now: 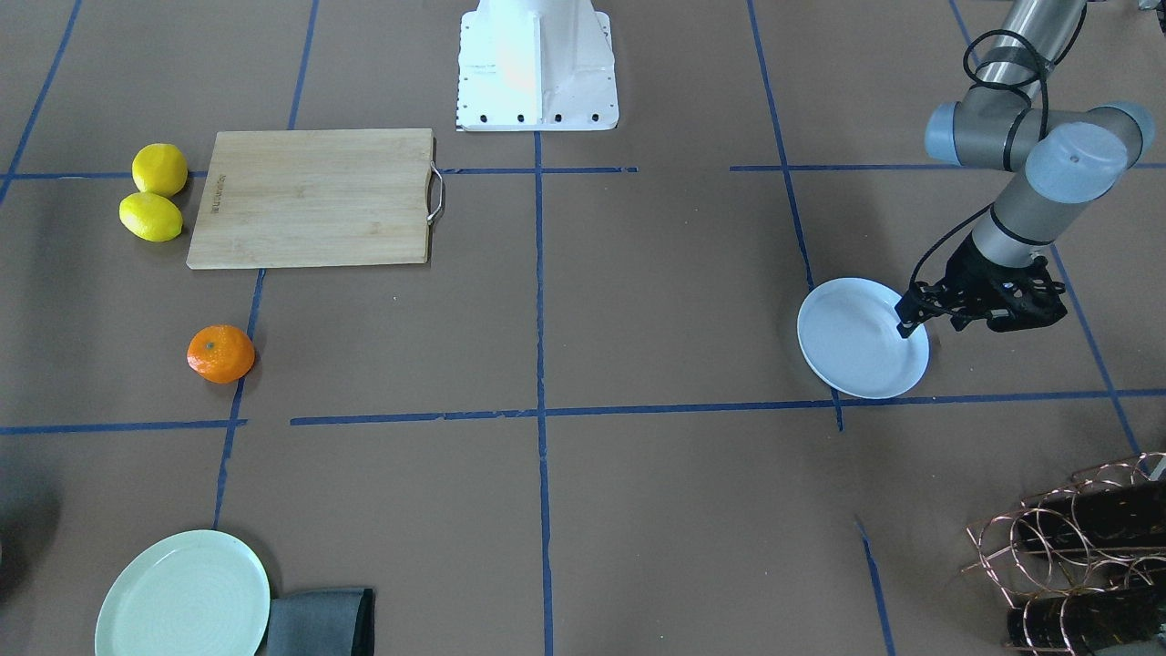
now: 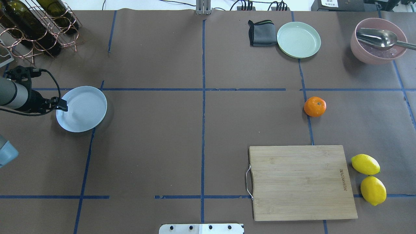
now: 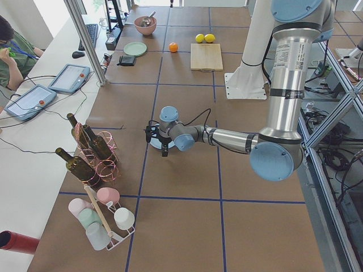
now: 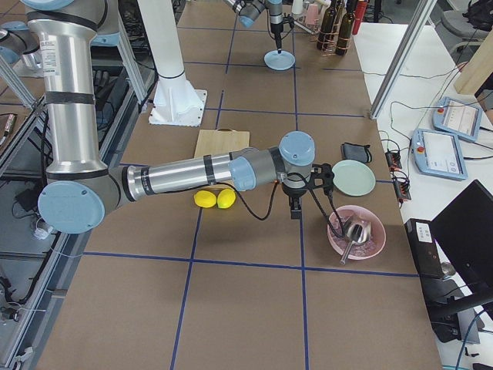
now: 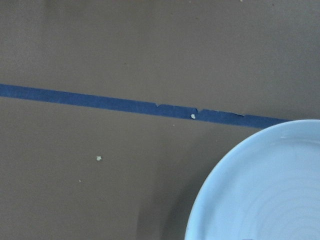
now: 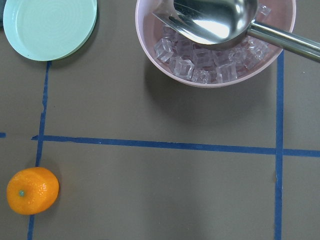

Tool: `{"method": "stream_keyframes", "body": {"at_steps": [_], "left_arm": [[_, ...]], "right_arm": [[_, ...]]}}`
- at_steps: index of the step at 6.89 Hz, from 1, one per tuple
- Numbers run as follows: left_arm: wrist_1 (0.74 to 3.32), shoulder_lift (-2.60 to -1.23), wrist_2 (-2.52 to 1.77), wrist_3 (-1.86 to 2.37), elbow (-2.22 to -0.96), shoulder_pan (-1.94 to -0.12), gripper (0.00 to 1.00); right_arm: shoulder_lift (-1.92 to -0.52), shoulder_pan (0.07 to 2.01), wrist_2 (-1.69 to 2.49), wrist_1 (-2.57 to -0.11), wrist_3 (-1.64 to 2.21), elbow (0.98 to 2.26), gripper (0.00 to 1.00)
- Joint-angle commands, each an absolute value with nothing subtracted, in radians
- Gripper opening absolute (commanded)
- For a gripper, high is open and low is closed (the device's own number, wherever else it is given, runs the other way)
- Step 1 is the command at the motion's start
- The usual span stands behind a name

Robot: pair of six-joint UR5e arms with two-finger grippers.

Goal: Pick orange to plate
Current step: 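Reach the left gripper to the rim of the light blue plate and grip it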

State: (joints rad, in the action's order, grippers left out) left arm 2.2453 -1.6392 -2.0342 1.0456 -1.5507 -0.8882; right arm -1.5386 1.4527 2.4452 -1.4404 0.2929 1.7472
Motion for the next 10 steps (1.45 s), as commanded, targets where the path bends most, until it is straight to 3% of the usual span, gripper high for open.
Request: {"method": "stream_keyframes", "body": {"at_steps": [1,2,3,5,6,7,10], "left_arm": [[2.246,-1.64,-2.034,1.046,-1.551,-0.882,0.81],[2.246,-1.64,-2.034,1.046,-1.551,-0.882,0.76],[2.246,-1.64,-2.036,1.048,-1.552,-0.882,0.59],[2.246,-1.64,-2.036,1.06,-1.557,-0.882,0.16],[2.246,-1.64,-2.037,1.066,-1.56,-0.882,0.06],[2.246,-1.64,-2.042,1.072,-1.563,-0.882,0.0],[2.23,-1.612,-2.097,1.095,-1.649,-0.902,0.0]], "right_arm": [[-1.539,1.453,2.445,-1.44,0.293,1.747,1.0],[-1.539,1.453,2.445,-1.44,0.293,1.747,1.0],[-1.539,1.453,2.444,-1.44,0.293,1.746,1.0],[-1.539,1.453,2.445,-1.44,0.293,1.746,1.0],[-1.539,1.453,2.445,-1.44,0.293,1.747,1.0],[-1.539,1.453,2.445,-1.44,0.293,1.747,1.0],[-1.539,1.453,2.447,-1.44,0.293,1.749,1.0]]}}
